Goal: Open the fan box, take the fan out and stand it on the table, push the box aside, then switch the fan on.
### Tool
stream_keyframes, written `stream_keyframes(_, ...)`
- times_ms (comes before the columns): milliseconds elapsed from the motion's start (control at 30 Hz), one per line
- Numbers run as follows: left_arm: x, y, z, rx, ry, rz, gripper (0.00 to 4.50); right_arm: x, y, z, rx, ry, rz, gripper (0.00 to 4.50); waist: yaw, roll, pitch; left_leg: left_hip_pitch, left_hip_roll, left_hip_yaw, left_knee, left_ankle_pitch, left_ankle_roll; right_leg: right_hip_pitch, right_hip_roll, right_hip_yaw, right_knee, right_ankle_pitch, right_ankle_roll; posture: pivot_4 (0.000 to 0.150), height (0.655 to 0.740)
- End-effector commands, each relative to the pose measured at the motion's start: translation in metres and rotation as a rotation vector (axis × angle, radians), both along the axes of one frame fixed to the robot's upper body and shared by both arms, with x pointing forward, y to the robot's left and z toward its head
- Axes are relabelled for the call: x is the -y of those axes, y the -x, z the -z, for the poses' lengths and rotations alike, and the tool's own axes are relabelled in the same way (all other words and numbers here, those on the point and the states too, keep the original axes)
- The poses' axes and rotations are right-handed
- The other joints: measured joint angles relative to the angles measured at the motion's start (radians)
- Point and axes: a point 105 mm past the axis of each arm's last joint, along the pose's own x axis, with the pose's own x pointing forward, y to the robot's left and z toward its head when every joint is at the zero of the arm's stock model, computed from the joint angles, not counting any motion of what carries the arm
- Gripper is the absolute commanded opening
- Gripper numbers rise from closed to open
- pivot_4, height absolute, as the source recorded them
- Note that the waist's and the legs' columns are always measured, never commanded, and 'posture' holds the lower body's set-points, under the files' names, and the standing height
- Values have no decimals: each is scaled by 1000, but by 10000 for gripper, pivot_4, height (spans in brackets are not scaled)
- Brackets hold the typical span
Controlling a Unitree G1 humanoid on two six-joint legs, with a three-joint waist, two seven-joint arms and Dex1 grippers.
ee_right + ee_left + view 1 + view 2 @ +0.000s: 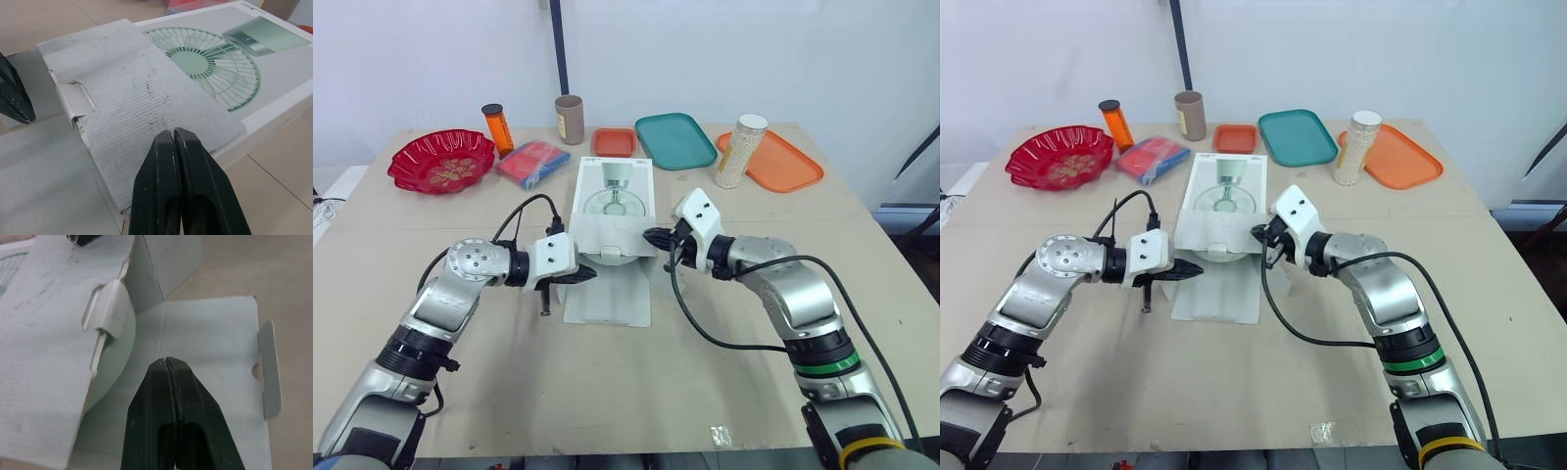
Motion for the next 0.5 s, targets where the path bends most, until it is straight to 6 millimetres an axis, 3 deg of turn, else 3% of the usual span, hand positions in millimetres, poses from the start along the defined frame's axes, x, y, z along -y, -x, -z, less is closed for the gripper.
stream_keyframes(33,-10,5,-15,62,-33,6,0,3,-2,9,-17,31,16,456,0,0,0,0,0,0,0,0,0,0,0,0,0,0,0,1500,7400)
stream_keyframes(233,-47,-14,-20,68,0,-167,0,-1,-2,8,-14,30,5,456,0,0,0,0,0,0,0,0,0,0,0,0,0,0,0,1500,7400)
stream_keyframes(500,-45,-35,-15,63,222,-317,0,-2,-2,8,-15,28,0,456,1,0,0,0,0,0,0,0,0,0,0,0,0,0,0,1500,7400)
